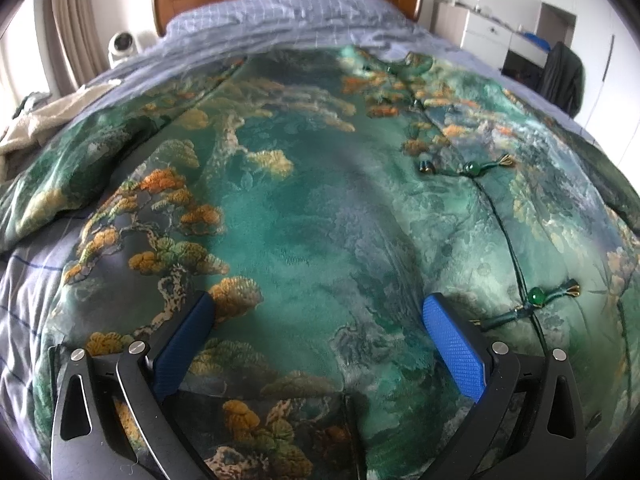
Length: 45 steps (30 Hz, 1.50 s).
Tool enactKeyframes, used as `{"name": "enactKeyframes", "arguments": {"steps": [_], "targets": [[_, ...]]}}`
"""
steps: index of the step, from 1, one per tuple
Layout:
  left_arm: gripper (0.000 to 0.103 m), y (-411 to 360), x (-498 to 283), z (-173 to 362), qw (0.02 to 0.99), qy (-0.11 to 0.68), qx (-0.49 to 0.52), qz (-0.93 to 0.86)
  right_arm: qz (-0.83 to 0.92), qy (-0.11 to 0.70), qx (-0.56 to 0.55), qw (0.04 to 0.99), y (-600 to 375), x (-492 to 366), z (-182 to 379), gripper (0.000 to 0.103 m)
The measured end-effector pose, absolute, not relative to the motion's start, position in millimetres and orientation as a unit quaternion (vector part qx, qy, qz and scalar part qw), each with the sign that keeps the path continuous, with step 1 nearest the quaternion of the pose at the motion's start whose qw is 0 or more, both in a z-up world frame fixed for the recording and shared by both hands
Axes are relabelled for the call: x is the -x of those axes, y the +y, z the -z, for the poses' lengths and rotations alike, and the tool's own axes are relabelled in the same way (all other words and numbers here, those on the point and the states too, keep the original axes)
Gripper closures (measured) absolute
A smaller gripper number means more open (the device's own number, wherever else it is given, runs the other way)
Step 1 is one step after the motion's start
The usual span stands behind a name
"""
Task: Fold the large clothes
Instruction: 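Grasp the sleeve cuff with the right tool and lift it, then fold the held sleeve across the jacket front and open the right tool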
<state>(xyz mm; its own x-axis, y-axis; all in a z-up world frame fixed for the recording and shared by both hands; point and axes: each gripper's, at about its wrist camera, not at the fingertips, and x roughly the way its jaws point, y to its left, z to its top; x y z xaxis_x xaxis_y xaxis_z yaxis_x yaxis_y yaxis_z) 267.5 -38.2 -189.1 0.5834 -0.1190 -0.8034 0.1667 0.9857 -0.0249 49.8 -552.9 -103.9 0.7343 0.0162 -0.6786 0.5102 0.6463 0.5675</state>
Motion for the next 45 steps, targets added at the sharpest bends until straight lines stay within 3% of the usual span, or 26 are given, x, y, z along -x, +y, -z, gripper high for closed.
{"name": "enactKeyframes", "arguments": {"steps": [5, 11, 13, 14, 19, 24, 28, 33, 35, 37, 39, 41, 45], "targets": [[0.000, -39.1, -269.2, 184.6, 0.873, 0.475, -0.045, 0.101, 0.204, 0.250, -0.491, 0.809, -610.1, -40.4, 131.7, 0.045], [0.001, -13.7, -236.9, 165.7, 0.881, 0.462, 0.003, 0.102, 0.244, 0.188, -0.542, 0.782, -648.4, -49.4, 143.4, 0.046], [0.001, -7.6, -222.0, 157.7, 0.886, 0.451, 0.000, 0.107, 0.253, 0.183, -0.526, 0.791, -650.2, -57.1, 136.3, 0.070], [0.001, -5.2, -215.2, 153.5, 0.889, 0.446, -0.004, 0.108, 0.264, 0.190, -0.504, 0.800, -647.4, -61.9, 127.8, 0.086], [0.001, 9.5, -183.9, 133.7, 0.908, 0.408, -0.029, 0.091, 0.238, 0.199, -0.331, 0.891, -587.8, -97.9, 41.9, 0.088], [0.001, 23.2, -177.4, 126.5, 0.914, 0.397, 0.005, 0.078, 0.087, 0.225, -0.138, 0.961, -449.2, -148.8, -30.6, 0.090], [0.001, 30.4, -171.9, 123.3, 0.916, 0.395, 0.023, 0.072, -0.009, 0.270, -0.066, 0.960, -345.8, -184.9, -23.7, 0.092], [0.001, 36.3, -166.5, 125.5, 0.913, 0.402, 0.023, 0.065, -0.068, 0.361, -0.033, 0.930, -256.6, -219.2, 45.4, 0.092], [0.001, 38.3, -164.5, 126.3, 0.912, 0.404, 0.024, 0.066, -0.075, 0.394, -0.019, 0.916, -230.9, -221.9, 76.4, 0.087], [0.001, 38.4, -165.1, 127.3, 0.911, 0.406, 0.029, 0.070, -0.074, 0.425, -0.003, 0.902, -213.7, -226.1, 102.1, 0.073], [0.001, 37.1, -168.8, 126.6, 0.908, 0.405, 0.050, 0.093, -0.105, 0.439, -0.007, 0.893, -199.7, -212.4, 114.0, 0.037], [0.001, 36.3, -172.6, 122.9, 0.903, 0.397, 0.091, 0.133, -0.132, 0.429, -0.011, 0.894, -199.4, -183.8, 113.2, 0.028], [0.001, 18.8, -200.5, 116.6, 0.875, 0.405, 0.161, 0.212, -0.167, 0.420, -0.020, 0.892, -201.2, -138.0, 98.7, 0.028]]}}
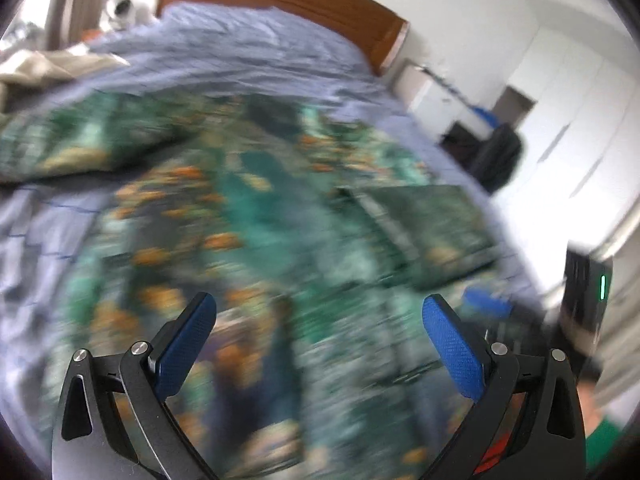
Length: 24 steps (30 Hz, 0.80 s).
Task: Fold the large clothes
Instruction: 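Fold the held sleeve across the jacket front and open the right tool, then grasp the other sleeve with the left tool and fold it across the front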
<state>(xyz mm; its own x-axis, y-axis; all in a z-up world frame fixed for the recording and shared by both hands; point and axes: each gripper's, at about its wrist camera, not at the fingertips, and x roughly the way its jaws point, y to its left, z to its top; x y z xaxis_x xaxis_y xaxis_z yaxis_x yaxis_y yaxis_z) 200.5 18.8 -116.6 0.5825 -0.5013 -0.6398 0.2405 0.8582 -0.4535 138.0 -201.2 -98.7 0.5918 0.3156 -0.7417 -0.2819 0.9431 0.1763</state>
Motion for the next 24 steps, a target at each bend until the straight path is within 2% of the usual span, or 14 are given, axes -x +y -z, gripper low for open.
{"name": "enactKeyframes", "arguments": {"steps": [4, 6, 8, 9, 10, 11, 14, 20, 24], "targets": [[0.002, -24.0, -251.1, 126.4, 0.840, 0.439, 0.175, 0.267, -0.167, 0.415, -0.052, 0.893, -223.1, -94.7, 96.5, 0.028], [0.010, -50.3, -278.0, 137.9, 0.827, 0.464, 0.160, 0.275, -0.160, 0.413, -0.074, 0.893, -233.5, -77.5, 96.0, 0.028], [0.031, -71.4, -296.3, 149.4, 0.815, 0.492, 0.141, 0.273, -0.153, 0.409, -0.094, 0.895, -242.6, -66.6, 93.6, 0.028], [0.036, -81.8, -303.0, 155.4, 0.808, 0.506, 0.133, 0.271, -0.150, 0.407, -0.106, 0.895, -247.3, -59.9, 92.6, 0.028], [0.048, -87.9, -304.3, 158.4, 0.806, 0.513, 0.126, 0.269, -0.148, 0.405, -0.113, 0.895, -251.1, -57.4, 91.1, 0.028], [0.068, -96.5, -306.4, 159.6, 0.805, 0.517, 0.114, 0.268, -0.144, 0.401, -0.121, 0.896, -255.3, -51.6, 90.4, 0.028], [0.090, -107.0, -300.1, 150.2, 0.816, 0.511, 0.084, 0.256, -0.127, 0.394, -0.135, 0.900, -266.5, -37.9, 88.8, 0.028], [0.096, -109.2, -283.5, 114.8, 0.840, 0.471, 0.050, 0.264, -0.089, 0.380, -0.166, 0.905, -291.6, -29.9, 85.8, 0.028], [0.096, -87.9, -313.0, 80.5, 0.864, 0.430, 0.045, 0.257, -0.085, 0.366, -0.154, 0.914, -299.2, -39.7, 73.4, 0.028]]}}
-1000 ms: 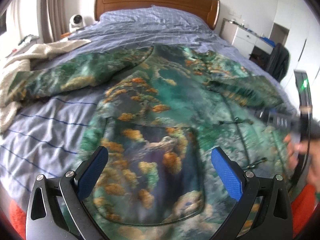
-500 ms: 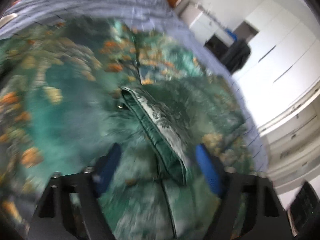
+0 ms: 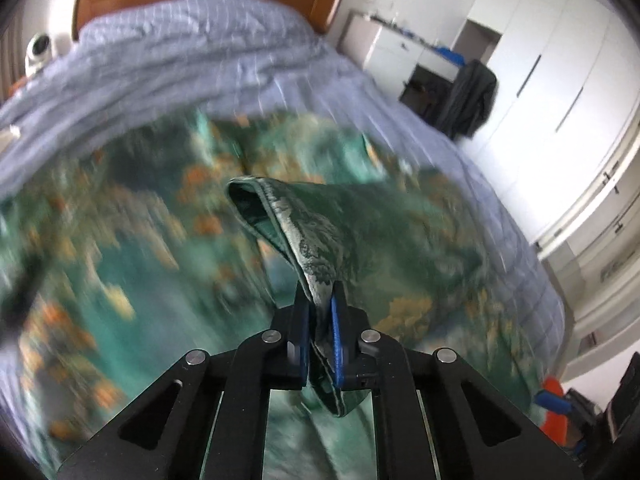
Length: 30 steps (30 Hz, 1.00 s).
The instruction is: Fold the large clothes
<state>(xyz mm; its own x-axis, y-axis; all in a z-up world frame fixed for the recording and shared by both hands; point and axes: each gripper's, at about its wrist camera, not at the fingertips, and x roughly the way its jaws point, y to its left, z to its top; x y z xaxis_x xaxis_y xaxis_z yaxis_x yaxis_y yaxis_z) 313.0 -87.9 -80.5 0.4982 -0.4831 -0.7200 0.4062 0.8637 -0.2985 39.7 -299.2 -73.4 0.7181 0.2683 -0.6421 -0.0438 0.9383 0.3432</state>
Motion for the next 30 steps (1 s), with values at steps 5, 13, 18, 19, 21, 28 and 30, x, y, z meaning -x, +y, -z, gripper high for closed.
{"name": "enactKeyframes", "arguments": {"steps": [5, 13, 18, 19, 21, 28, 30], "targets": [[0.096, -34.2, -364.1, 87.6, 0.874, 0.435, 0.070, 0.207, -0.067, 0.330, -0.102, 0.936, -322.2, -86.2, 33.9, 0.028], [0.095, 19.9, -362.9, 143.9, 0.869, 0.462, 0.087, 0.156, -0.036, 0.372, -0.091, 0.923, -352.7, -229.1, 37.0, 0.051], [0.093, 17.5, -361.3, 157.1, 0.876, 0.455, 0.053, 0.154, -0.035, 0.410, -0.117, 0.904, -353.5, -327.3, 61.6, 0.065], [0.093, 16.3, -364.7, 160.8, 0.875, 0.456, 0.054, 0.152, -0.034, 0.411, -0.118, 0.904, -352.5, -337.0, 65.2, 0.065], [0.092, 20.6, -366.7, 173.3, 0.872, 0.461, 0.068, 0.152, -0.032, 0.419, -0.131, 0.898, -353.6, -362.2, 78.9, 0.065], [0.092, 23.0, -360.3, 179.3, 0.874, 0.450, 0.087, 0.161, -0.022, 0.504, -0.177, 0.845, -358.2, -409.1, 154.2, 0.068], [0.092, 22.6, -359.8, 180.3, 0.875, 0.448, 0.086, 0.161, -0.023, 0.501, -0.171, 0.848, -355.7, -406.3, 153.2, 0.068]]}}
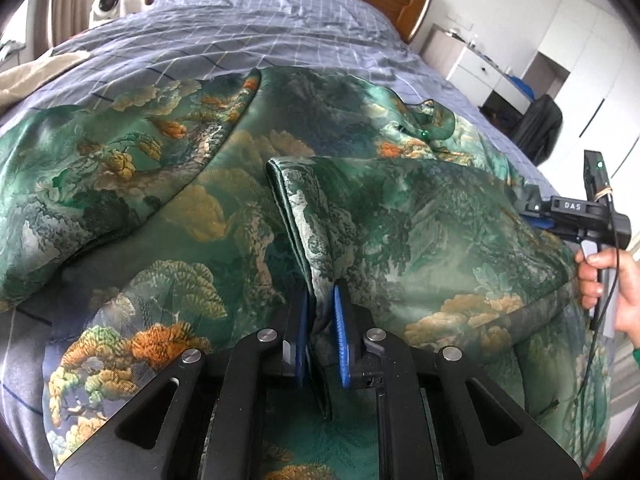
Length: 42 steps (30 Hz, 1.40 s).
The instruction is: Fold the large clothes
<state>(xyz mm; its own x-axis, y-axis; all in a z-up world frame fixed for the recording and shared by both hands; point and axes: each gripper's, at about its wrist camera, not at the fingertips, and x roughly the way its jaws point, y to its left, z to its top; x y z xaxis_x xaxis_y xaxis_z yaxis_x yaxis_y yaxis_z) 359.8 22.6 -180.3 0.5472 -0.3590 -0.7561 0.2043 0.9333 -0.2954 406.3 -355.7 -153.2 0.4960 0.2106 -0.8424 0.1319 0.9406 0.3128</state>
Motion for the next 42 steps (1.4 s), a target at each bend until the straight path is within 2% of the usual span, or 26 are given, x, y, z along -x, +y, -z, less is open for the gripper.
{"name": "enactKeyframes", "arguments": {"steps": [12, 19, 25, 27, 28, 29, 31, 32, 33, 34, 42], "targets": [[0.090, 20.3, -358.0, 182.1, 0.881, 0.441, 0.076, 0.156, -0.061, 0.500, -0.150, 0.851, -349.2, -290.8, 133.0, 0.067], [0.089, 15.1, -356.8, 182.7, 0.887, 0.435, 0.058, 0.146, -0.062, 0.499, -0.150, 0.851, -345.3, -299.8, 166.4, 0.068], [0.088, 15.6, -357.4, 182.2, 0.885, 0.435, 0.066, 0.149, -0.057, 0.486, -0.154, 0.858, -346.6, -298.8, 167.9, 0.068], [0.081, 17.4, -353.0, 176.3, 0.885, 0.438, 0.075, 0.141, -0.051, 0.483, -0.146, 0.862, -345.1, -296.3, 165.1, 0.066], [0.065, 19.6, -349.0, 172.7, 0.885, 0.439, 0.080, 0.135, -0.048, 0.478, -0.140, 0.866, -343.3, -293.5, 161.1, 0.066], [0.041, 21.8, -341.9, 167.5, 0.886, 0.438, 0.086, 0.129, -0.040, 0.475, -0.133, 0.869, -339.3, -291.1, 157.1, 0.065], [0.016, 27.2, -318.4, 153.9, 0.892, 0.424, 0.096, 0.122, -0.011, 0.465, -0.114, 0.878, -331.9, -280.2, 143.9, 0.059], [0.013, 30.7, -303.5, 147.7, 0.895, 0.416, 0.098, 0.124, 0.004, 0.460, -0.106, 0.882, -327.5, -270.8, 136.2, 0.050], [0.013, 33.9, -289.6, 143.7, 0.895, 0.415, 0.097, 0.129, 0.014, 0.456, -0.098, 0.884, -322.6, -260.1, 129.2, 0.036], [0.013, 36.4, -280.2, 141.8, 0.894, 0.418, 0.095, 0.133, 0.021, 0.450, -0.092, 0.888, -318.0, -247.1, 122.6, 0.032], [0.012, 88.6, -233.2, 131.9, 0.890, 0.440, 0.065, 0.101, -0.004, 0.403, -0.080, 0.912, -289.1, -145.3, 101.5, 0.031]]}}
